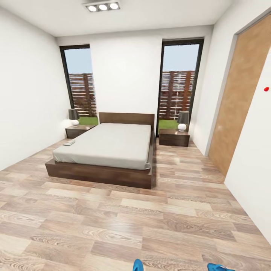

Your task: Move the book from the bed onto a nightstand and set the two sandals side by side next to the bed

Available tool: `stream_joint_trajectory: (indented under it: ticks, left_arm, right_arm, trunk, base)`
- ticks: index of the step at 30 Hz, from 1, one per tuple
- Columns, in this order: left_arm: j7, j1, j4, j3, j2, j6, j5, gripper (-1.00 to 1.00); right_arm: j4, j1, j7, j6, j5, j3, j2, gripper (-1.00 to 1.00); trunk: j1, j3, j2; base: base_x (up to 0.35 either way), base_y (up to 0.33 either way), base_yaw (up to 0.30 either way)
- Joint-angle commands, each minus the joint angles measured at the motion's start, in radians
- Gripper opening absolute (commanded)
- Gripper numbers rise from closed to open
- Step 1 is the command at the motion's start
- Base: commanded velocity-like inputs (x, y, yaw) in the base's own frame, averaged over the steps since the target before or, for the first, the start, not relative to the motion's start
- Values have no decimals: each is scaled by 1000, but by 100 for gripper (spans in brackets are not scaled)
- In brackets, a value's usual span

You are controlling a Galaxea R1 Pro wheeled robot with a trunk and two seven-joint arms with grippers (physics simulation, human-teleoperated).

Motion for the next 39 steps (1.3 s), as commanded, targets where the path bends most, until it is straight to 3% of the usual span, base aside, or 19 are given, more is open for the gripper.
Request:
stream_joint_trajectory:
  ticks: [1,39]
  left_arm:
    - [1,0,0,-2,0,-4,-1,100]
    - [1,0,0,-2,0,-11,-1,100]
  right_arm:
    - [0,0,1,-3,0,0,0,100]
    - [0,0,1,-3,0,1,0,100]
  trunk:
    - [0,-1,0]
    - [0,-1,0]
  base:
    - [8,15,-24]
    - [51,38,-4]
